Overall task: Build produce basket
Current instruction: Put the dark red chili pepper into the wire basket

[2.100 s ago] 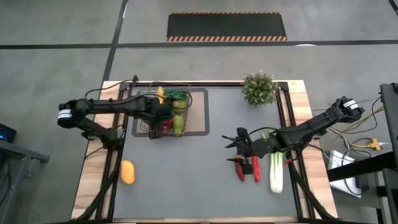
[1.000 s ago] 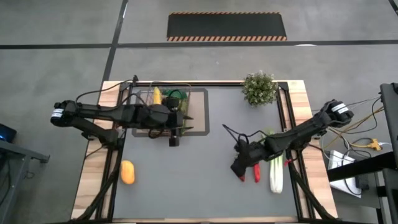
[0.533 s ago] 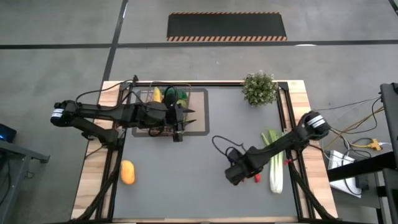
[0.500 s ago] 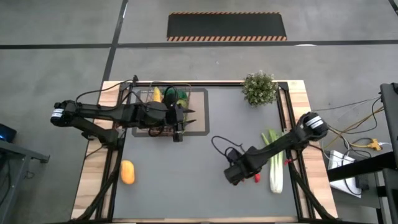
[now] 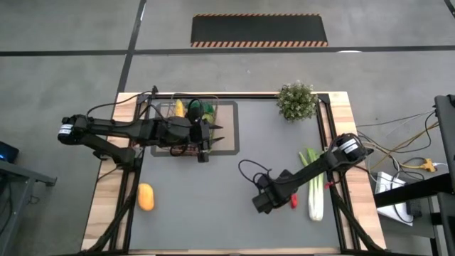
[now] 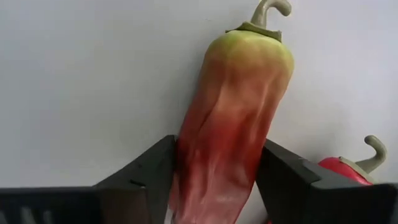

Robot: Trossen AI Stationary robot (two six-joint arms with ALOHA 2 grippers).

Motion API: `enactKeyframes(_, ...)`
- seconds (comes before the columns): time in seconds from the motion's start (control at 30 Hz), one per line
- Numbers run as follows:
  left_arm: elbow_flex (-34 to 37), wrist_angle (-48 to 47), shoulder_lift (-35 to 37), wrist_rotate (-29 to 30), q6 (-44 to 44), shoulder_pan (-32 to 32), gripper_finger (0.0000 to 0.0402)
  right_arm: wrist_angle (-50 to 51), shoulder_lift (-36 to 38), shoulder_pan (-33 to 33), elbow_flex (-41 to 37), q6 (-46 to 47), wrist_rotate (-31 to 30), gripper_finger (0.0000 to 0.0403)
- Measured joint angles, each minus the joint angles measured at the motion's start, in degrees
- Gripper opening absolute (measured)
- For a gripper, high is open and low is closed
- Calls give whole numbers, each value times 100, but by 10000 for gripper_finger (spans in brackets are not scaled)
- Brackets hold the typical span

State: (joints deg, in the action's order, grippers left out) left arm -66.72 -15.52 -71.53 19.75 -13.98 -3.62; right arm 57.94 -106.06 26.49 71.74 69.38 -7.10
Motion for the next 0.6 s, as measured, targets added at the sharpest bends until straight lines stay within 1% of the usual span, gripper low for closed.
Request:
enactKeyframes(0.17, 0, 4, 0, 4, 0, 0, 139, -14, 0, 1, 32, -305, -112, 129)
enactKeyframes(0.23, 0, 5, 11, 5, 4, 0, 139, 4, -2, -8, 32, -480, -206, 113)
enactKeyframes(0.33, -13, 8, 22, 5, 13, -19, 139, 2, 32, 5, 19, -911, -274, 111)
enactKeyframes(0.47, -47, 139, 33, 3, 132, -113, 139, -28, 208, 70, 3, -1399, -510, 111)
enactKeyframes(0.6, -63, 212, 42, 2, 308, -273, 139, -260, 546, 205, -46, -2250, -763, 111)
